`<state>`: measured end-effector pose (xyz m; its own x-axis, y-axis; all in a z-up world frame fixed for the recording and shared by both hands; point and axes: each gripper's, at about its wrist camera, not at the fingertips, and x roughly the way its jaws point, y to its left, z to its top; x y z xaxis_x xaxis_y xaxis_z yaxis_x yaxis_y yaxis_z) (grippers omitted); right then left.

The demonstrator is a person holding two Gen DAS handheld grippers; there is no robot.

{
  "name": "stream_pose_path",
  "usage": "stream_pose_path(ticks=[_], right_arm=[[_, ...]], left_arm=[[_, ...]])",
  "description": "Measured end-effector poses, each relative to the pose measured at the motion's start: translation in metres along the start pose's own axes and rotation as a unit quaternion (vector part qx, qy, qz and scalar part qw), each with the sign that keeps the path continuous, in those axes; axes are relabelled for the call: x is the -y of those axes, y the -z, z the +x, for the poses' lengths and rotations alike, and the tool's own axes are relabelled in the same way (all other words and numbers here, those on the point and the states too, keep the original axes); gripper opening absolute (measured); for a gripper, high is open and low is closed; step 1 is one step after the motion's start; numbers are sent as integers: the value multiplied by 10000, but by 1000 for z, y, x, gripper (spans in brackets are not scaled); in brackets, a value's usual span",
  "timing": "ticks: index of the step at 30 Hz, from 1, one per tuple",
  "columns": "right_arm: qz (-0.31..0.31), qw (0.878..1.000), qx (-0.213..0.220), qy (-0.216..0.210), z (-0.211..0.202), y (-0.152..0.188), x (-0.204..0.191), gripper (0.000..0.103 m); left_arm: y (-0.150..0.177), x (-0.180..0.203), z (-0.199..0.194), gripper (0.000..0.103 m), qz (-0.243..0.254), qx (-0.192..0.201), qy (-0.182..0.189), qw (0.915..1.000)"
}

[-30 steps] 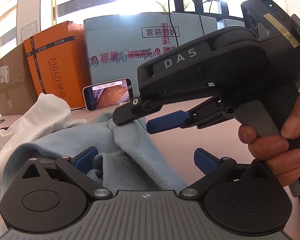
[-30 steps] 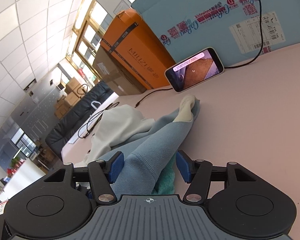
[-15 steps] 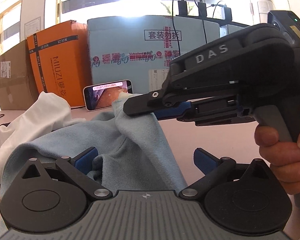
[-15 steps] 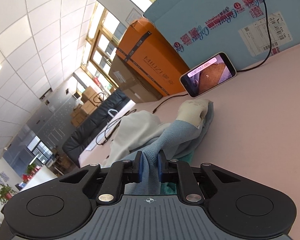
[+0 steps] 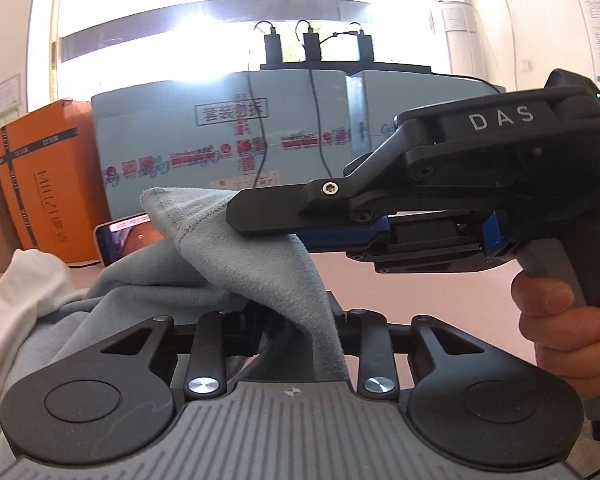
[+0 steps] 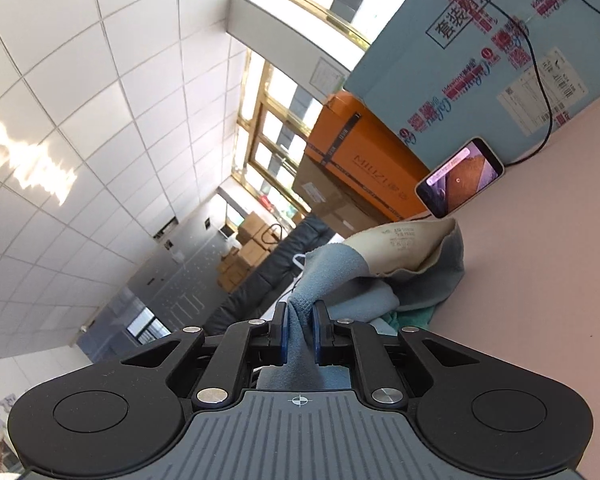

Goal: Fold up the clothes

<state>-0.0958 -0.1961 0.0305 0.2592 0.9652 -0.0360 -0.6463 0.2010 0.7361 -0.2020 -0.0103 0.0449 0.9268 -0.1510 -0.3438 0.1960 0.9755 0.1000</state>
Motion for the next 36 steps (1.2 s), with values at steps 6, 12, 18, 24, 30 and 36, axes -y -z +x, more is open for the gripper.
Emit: stream_pose_path(ticks=[6,12,18,24,30,36], right_arm=[[108,9990,432,-90,-43,4,0,13],[180,9954,935,-82,-90,10,-1,12],[-200,9866,1588,308,-146,6,-13,12],[-120,9769,1998,743,-184,10,-6,15],[121,9673,2286,1091,-215,16,6,16],[347,9602,2391,1402,-234,22,17,16]], left_arm=[[-10,27,-3,22,49,42,666,9978],[-15,57,9,22,126,-61,1040,9945],[-18,85,23,22,9,-151,1735,9847],[-20,126,38,36,212,-266,2245,9739],[-12,158,56,78,490,-487,2257,9717],[3,153,52,90,482,-750,2244,9704]])
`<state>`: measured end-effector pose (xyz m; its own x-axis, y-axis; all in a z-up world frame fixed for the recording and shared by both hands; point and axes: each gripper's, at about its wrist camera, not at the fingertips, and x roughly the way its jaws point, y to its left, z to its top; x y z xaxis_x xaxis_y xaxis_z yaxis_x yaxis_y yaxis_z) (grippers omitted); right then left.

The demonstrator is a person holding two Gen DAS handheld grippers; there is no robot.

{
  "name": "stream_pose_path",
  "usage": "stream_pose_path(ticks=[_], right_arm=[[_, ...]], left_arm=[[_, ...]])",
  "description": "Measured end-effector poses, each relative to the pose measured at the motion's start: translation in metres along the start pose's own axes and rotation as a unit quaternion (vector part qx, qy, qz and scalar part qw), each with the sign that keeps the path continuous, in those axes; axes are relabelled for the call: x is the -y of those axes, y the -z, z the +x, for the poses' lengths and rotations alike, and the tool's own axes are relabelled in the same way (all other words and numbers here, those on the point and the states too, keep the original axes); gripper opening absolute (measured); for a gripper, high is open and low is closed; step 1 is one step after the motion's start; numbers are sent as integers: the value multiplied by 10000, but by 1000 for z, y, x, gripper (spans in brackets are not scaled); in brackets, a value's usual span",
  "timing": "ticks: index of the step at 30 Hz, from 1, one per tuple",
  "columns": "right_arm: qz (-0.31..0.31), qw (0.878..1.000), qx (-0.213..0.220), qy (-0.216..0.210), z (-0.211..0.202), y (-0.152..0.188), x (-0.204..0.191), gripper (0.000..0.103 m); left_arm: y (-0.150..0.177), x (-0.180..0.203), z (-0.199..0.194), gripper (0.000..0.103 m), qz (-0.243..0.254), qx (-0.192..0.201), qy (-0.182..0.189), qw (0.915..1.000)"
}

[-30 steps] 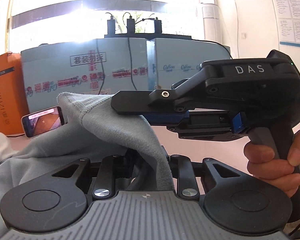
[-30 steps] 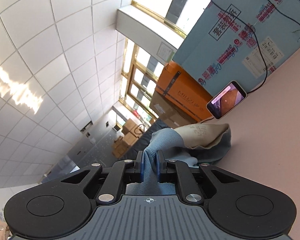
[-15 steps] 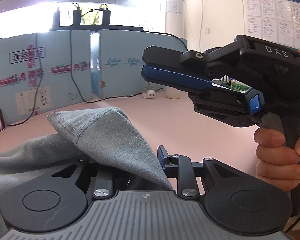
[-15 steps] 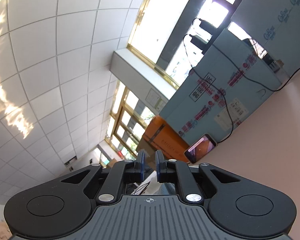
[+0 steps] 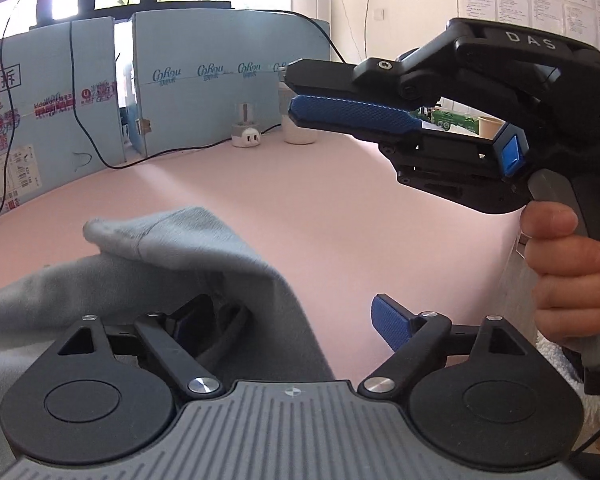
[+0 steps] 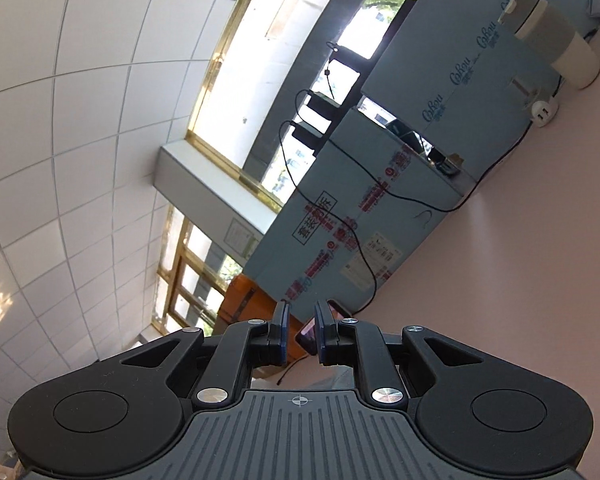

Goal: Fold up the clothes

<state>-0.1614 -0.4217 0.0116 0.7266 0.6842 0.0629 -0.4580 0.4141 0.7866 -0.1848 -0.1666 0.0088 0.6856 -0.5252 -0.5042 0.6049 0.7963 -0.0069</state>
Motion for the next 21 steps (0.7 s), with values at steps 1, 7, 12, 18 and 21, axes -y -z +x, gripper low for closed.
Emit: stream_pose_path(ticks=[1,7,12,18,21], right_arm=[[3,10000,-15,41,0,0,1,16],[-237,9984,-357,356,13,11,-2,20],[-1107,9897,-616,666,24,29,-30,24],[-1658,9789,-590,1037,30,37,-45,47],[-1354,9828,-488,1155,24,33,-33,47]], left_arm=[[2,-3,-3,91,-55,-15,-15,10000],[11,-24,-39,93,-507,-26,-81,9987],[10,-41,-63,101,-754,66,-354,9965],[2,-55,-65,101,-1209,149,-231,9923],[-10,-51,-59,101,-1275,287,71,9914]])
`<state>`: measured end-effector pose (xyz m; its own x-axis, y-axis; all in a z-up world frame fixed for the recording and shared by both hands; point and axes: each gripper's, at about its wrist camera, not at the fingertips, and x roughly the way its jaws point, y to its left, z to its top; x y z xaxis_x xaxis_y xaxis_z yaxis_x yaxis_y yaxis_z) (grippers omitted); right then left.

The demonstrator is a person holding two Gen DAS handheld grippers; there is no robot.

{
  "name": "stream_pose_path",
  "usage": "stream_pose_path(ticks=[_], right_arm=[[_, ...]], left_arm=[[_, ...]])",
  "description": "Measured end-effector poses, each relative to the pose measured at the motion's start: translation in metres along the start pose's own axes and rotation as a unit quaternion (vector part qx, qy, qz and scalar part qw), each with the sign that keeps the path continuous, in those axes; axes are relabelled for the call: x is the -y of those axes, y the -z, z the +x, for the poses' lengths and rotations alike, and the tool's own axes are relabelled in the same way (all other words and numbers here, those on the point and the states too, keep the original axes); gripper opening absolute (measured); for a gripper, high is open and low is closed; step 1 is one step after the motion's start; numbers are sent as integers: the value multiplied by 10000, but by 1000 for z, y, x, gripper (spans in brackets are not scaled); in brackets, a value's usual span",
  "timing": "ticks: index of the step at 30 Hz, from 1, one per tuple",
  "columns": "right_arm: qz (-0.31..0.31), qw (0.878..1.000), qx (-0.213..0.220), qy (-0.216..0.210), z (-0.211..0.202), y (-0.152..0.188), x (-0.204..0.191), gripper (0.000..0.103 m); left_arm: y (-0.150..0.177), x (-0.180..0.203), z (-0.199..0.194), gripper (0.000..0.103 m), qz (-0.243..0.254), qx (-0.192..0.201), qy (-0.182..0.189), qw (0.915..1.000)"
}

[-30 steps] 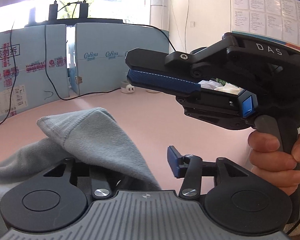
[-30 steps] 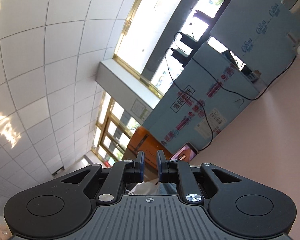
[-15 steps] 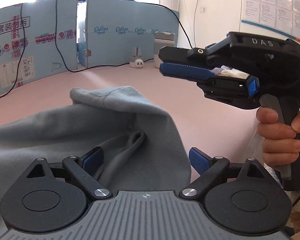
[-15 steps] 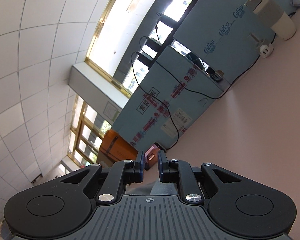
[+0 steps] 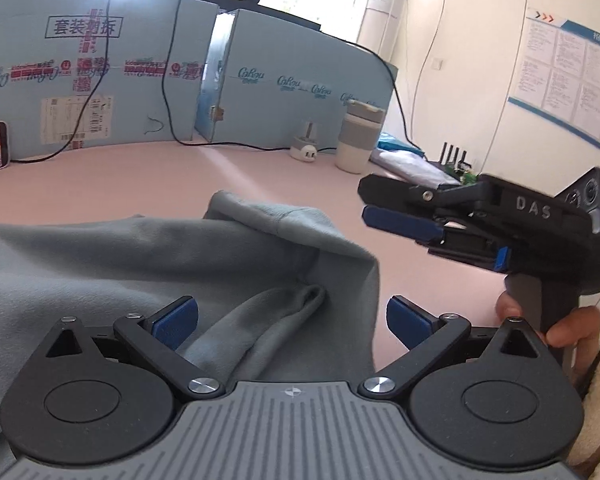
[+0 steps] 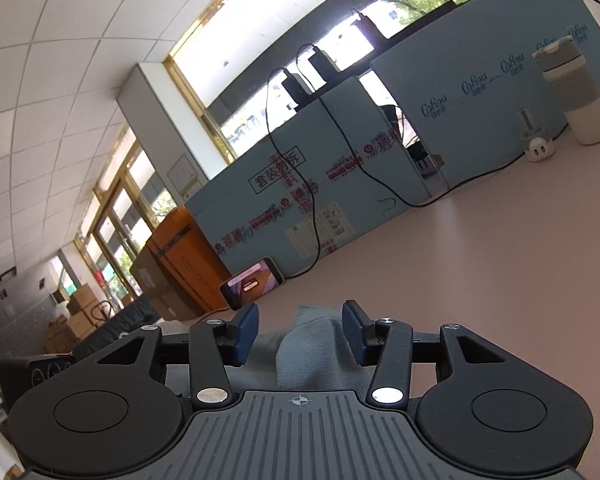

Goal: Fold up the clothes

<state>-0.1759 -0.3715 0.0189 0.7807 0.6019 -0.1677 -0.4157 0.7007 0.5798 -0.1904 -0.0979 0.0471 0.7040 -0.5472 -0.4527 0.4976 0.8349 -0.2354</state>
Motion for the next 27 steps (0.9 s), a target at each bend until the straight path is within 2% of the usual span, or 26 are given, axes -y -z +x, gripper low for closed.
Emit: stream_pose_path(ticks=[4,8,11,13,15,17,21,23,27], right_arm=[[205,9996,97,168,-8,-1,13,47],[237,9993,150,264,-15,-1,20,47],[221,9990,145,348,-17,0,24,47],[271,9987,118,412,-17,-1,29,50],[328,9983,100,462,-17,-1,35,52],[357,9981,98,497,-17,-2,39,52],[459,9976,62,518,-13,-3,44,52],[460,9977,2,502,-8,-2,45,52],[434,9979,-126,456,0,2,42,52]], left_arm=[[-16,14,16,101,100,155,165,9997],[-24,24,39,102,260,116,-82,9996],[-22,26,54,99,376,26,-235,9990],[-20,25,58,84,400,-15,-286,9988],[-18,22,60,37,420,-43,-314,9986],[-16,19,62,22,439,-72,-341,9984],[-14,13,54,12,543,-42,-343,9979],[-13,10,47,11,683,-41,-383,9969],[-12,-4,25,10,964,-31,-763,9924]])
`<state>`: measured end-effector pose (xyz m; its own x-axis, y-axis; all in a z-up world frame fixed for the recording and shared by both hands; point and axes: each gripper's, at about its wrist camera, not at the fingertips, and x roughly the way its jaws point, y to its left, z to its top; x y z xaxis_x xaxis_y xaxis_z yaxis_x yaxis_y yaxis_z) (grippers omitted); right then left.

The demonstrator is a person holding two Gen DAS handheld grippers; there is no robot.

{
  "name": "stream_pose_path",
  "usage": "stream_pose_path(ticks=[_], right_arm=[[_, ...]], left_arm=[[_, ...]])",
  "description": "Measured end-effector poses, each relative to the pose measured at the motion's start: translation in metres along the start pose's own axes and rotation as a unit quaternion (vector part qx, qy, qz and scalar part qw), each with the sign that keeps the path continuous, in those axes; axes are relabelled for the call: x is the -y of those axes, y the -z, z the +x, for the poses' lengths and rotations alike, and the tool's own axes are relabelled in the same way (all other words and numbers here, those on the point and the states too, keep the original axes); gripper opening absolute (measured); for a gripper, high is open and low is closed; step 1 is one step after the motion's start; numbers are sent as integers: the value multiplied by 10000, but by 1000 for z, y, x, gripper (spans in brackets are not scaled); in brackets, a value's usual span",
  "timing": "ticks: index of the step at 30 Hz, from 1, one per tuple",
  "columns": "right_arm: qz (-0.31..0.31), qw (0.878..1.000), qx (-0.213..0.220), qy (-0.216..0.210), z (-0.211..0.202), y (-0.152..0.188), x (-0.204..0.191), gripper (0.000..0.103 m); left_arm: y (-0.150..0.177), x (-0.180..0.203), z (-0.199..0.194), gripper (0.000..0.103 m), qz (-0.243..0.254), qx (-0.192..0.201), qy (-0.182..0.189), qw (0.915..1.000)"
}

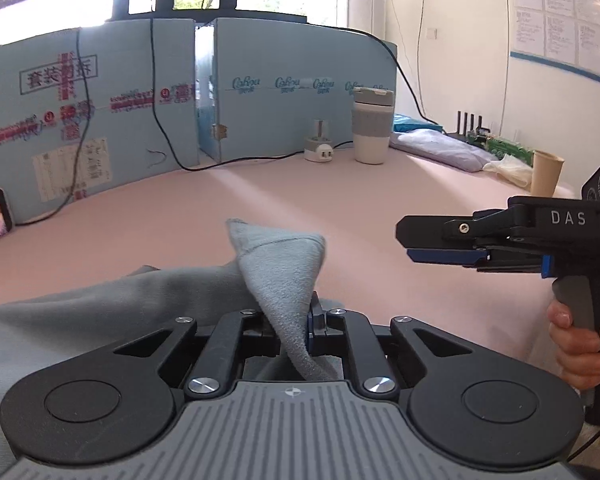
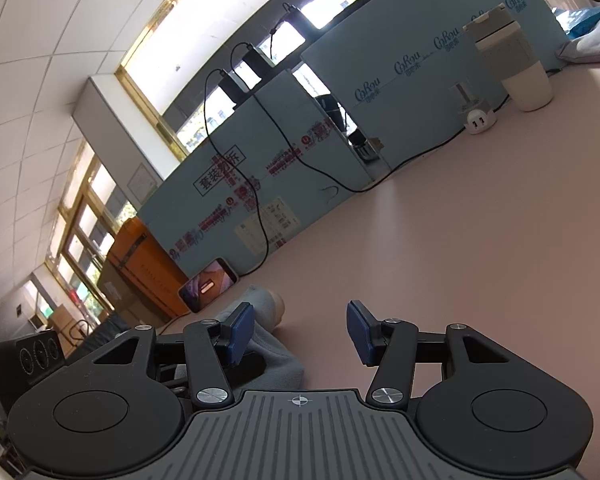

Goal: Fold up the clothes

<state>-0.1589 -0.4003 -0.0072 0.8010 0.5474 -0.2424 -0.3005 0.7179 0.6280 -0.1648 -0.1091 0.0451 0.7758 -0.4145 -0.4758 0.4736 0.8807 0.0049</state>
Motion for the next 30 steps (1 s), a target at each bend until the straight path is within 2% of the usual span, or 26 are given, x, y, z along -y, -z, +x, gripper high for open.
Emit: stream_pose_path(ticks=[2,5,9,12,16,20,23,24,27,28,30], right_arm=[[-6,10000,-53,-24,4,2,-2,53],[0,9999,-121,-74,11,4,-6,54],[-86,9995,-243,-190,21,7,-15,54],[-181,9989,-355,-260,29,10,-23,55],[-292,9981,-475,-280,37,13,-32,56],[-413,9971,-577,-283,44,13,-40,56],[-532,9959,-668,-282,51,13,-46,58],[-589,9954,-697,-298,54,12,-49,62],[-772,9932,-796,-352,65,12,-59,63],[-841,9922,-837,-375,70,12,-64,63],[-1040,9889,-953,-462,83,13,-76,63]], left_arm=[[3,-13,-12,10,52,3,-259,9997],[14,-35,-29,11,233,67,-1098,9937],[32,-77,-46,11,-122,-71,-1748,9845],[43,-101,-59,12,-280,-99,-2257,9737],[50,-121,-79,13,-481,41,-2638,9634],[53,-132,-95,21,-351,122,-3225,9459],[56,-144,-109,22,-457,175,-3439,9377],[57,-148,-114,22,-482,191,-3539,9338],[61,-159,-131,22,-554,237,-3860,9205],[63,-162,-135,22,-612,248,-3911,9180],[67,-169,-143,22,-775,254,-3839,9198]])
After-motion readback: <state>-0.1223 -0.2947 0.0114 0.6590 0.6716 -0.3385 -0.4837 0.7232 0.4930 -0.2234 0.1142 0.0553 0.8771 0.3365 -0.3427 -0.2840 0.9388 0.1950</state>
